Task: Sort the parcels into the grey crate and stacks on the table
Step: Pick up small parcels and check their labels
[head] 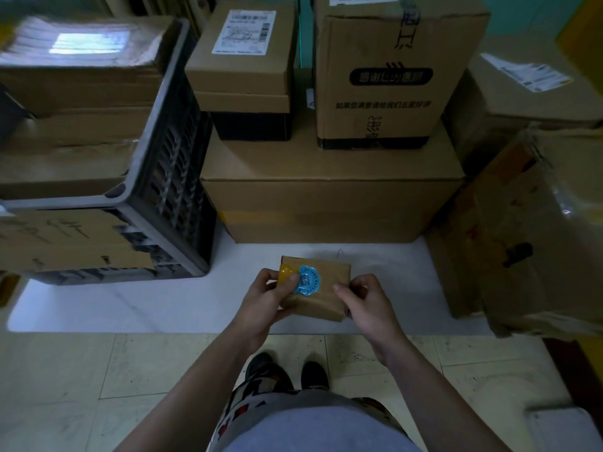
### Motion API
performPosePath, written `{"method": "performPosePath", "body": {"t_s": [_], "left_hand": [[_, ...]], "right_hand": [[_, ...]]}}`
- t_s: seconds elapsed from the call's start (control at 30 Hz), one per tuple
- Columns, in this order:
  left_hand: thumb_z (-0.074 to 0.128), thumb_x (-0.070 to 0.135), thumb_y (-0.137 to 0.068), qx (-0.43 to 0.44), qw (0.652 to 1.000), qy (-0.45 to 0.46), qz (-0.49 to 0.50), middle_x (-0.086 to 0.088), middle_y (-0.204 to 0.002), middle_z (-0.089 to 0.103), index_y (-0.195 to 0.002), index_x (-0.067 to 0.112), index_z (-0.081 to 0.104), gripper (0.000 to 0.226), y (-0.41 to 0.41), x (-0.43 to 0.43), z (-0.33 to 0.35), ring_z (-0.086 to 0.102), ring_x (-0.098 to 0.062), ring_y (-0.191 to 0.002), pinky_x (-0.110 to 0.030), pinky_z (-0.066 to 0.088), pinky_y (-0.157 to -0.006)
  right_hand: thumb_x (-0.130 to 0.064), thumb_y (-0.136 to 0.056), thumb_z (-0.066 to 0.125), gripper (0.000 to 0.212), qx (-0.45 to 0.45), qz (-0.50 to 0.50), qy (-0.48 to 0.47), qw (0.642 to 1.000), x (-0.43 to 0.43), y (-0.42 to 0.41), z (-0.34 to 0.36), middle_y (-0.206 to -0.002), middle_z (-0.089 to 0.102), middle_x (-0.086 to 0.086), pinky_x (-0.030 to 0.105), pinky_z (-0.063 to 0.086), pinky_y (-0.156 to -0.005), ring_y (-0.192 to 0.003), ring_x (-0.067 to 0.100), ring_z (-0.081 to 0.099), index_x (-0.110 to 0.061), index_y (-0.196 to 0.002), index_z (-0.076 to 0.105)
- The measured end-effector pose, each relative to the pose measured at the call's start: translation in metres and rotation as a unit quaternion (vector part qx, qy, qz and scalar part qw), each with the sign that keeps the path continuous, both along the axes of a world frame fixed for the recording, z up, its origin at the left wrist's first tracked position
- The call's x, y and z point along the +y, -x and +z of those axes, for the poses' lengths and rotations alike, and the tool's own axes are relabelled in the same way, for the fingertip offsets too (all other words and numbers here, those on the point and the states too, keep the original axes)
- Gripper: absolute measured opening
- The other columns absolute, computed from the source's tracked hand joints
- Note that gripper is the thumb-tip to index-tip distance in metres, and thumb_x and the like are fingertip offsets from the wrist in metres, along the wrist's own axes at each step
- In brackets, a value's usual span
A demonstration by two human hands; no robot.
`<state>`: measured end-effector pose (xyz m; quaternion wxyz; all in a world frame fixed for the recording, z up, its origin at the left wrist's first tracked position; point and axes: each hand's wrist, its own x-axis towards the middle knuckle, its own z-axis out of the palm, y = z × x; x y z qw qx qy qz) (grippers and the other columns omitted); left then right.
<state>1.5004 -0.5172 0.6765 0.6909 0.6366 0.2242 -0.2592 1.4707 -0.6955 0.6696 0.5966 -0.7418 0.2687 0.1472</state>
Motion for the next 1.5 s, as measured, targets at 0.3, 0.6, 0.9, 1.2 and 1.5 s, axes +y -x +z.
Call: {"method": "performPosePath", "body": {"t_s": [0.3,0.6,0.9,1.2,1.5], "left_hand": [[0.067,0.024,-0.094,0.003,1.000,0.008,0.008,-0.016,-0.122,0.065,-0.121,0.008,0.052,0.035,-0.002,-0.003,0.005,0.066,-0.021,-0.102,-0.039,0.058,-0.090],[0.059,0.022,-0.098,-0.018,0.998,0.049,-0.030,-0.006,-0.128,0.061,-0.151,0.037,0.036,0.059,-0.004,-0.004,0.007,0.063,-0.018,-0.111,-0.036,0.058,-0.091],[0.061,0.021,-0.097,-0.012,0.997,0.070,-0.017,-0.006,-0.125,0.066,-0.141,0.035,0.048,0.048,-0.007,-0.005,0.002,0.067,-0.019,-0.108,-0.035,0.061,-0.083],[0.060,0.032,-0.095,-0.026,0.992,0.113,0.048,-0.001,-0.097,0.072,-0.104,0.016,0.060,0.019,-0.014,-0.003,0.003,0.066,-0.018,-0.097,-0.038,0.058,-0.065],[0.056,0.029,-0.092,0.055,0.994,0.085,0.044,-0.010,-0.116,0.066,-0.121,0.014,0.060,0.033,-0.009,-0.005,-0.006,0.060,-0.028,-0.111,-0.045,0.049,-0.086]], "right_hand": [[-0.037,-0.093,0.065,0.022,0.009,0.001,-0.011,1.000,-0.002,-0.002,-0.001,-0.106,0.060,0.001,0.049,0.053,-0.093,-0.098,0.019,0.060,-0.023,-0.097,0.049],[-0.034,-0.095,0.062,0.059,0.025,0.006,-0.078,0.997,-0.005,-0.003,0.001,-0.134,0.055,0.001,0.039,0.062,-0.078,-0.103,0.016,0.062,-0.035,-0.149,0.037],[-0.031,-0.095,0.062,0.054,0.021,0.000,-0.091,0.996,-0.007,-0.005,0.003,-0.129,0.060,0.000,0.043,0.061,-0.082,-0.100,0.012,0.063,-0.034,-0.146,0.043],[-0.045,-0.098,0.053,0.027,-0.031,-0.099,-0.159,0.982,-0.008,-0.007,0.009,-0.110,0.069,-0.006,0.047,0.059,-0.083,-0.106,0.010,0.064,-0.023,-0.108,0.065],[-0.026,-0.098,0.059,0.019,-0.010,-0.115,-0.178,0.977,-0.001,-0.005,0.004,-0.103,0.069,-0.013,0.033,0.052,-0.080,-0.091,0.000,0.062,-0.032,-0.115,0.060]]}}
